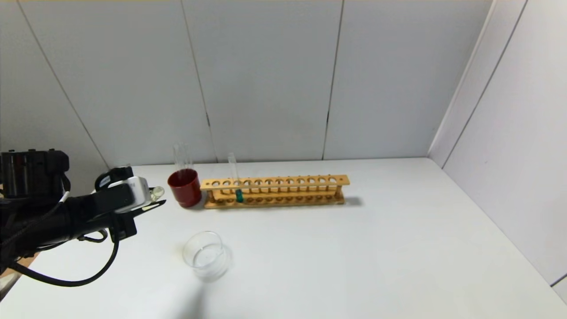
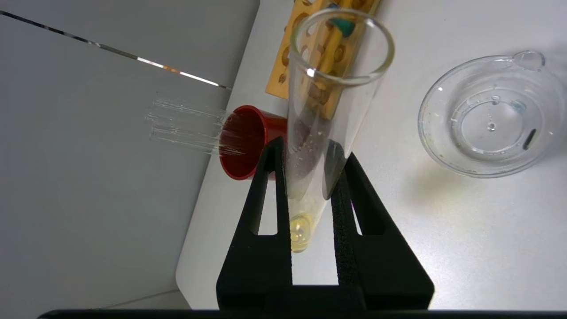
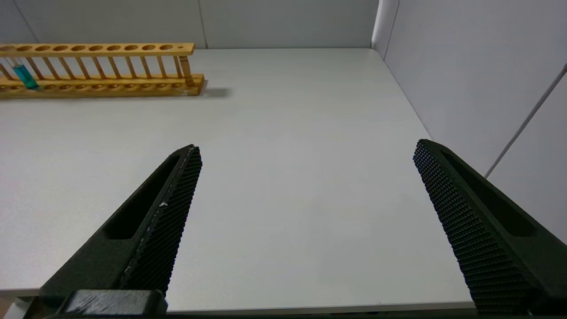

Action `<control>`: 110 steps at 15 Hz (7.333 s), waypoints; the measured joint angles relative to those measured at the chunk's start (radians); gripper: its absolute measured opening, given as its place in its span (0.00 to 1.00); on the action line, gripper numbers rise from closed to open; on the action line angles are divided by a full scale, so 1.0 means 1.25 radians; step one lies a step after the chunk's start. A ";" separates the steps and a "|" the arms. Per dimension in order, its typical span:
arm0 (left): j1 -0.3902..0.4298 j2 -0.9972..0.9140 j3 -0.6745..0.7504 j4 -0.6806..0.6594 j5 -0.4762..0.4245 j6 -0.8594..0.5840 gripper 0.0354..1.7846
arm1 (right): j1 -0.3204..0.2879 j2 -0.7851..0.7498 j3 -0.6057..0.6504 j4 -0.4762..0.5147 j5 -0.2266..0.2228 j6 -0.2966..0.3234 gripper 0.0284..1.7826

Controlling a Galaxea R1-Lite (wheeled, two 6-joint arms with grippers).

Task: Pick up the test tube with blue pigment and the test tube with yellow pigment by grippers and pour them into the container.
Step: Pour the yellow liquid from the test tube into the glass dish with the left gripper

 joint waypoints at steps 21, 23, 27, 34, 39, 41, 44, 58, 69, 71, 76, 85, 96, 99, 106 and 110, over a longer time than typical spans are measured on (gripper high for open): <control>0.001 0.145 0.062 -0.129 0.010 0.405 0.16 | 0.000 0.000 0.000 0.000 0.000 0.000 0.98; 0.002 0.157 0.075 -0.132 0.012 0.413 0.16 | 0.000 0.000 0.000 0.000 0.000 0.000 0.98; 0.011 0.165 0.071 -0.159 0.010 0.467 0.16 | 0.000 0.000 0.000 0.000 0.000 0.000 0.98; 0.010 0.178 0.054 -0.173 0.032 0.536 0.16 | 0.000 0.000 0.000 0.000 0.000 0.000 0.98; -0.027 0.204 0.018 -0.173 0.073 0.541 0.16 | 0.000 0.000 0.000 0.000 0.000 0.000 0.98; -0.043 0.215 0.008 -0.173 0.097 0.541 0.16 | 0.000 0.000 0.000 0.000 0.000 0.000 0.98; -0.054 0.234 -0.005 -0.174 0.108 0.545 0.16 | 0.000 0.000 0.000 0.000 0.000 0.000 0.98; -0.071 0.258 -0.027 -0.207 0.134 0.667 0.16 | 0.000 0.000 0.000 0.000 0.000 -0.001 0.98; -0.082 0.255 -0.027 -0.218 0.136 0.717 0.16 | 0.000 0.000 0.000 0.000 0.000 0.000 0.98; -0.082 0.255 -0.025 -0.217 0.135 0.721 0.16 | 0.000 0.000 0.000 0.000 0.000 0.000 0.98; -0.086 0.253 -0.021 -0.217 0.136 0.735 0.16 | 0.000 0.000 0.000 0.000 0.000 -0.001 0.98; -0.088 0.230 -0.002 -0.216 0.135 0.769 0.16 | 0.000 0.000 0.000 0.000 0.000 0.000 0.98; -0.106 0.221 0.003 -0.217 0.136 0.808 0.16 | 0.000 0.000 0.000 0.000 0.000 0.000 0.98; -0.107 0.210 0.002 -0.217 0.135 0.860 0.16 | 0.000 0.000 0.000 0.000 0.000 0.000 0.98; -0.110 0.180 0.003 -0.216 0.135 0.962 0.16 | 0.000 0.000 0.000 0.000 0.000 0.000 0.98; -0.114 0.155 0.006 -0.217 0.138 0.986 0.16 | 0.000 0.000 0.000 0.000 0.000 0.000 0.98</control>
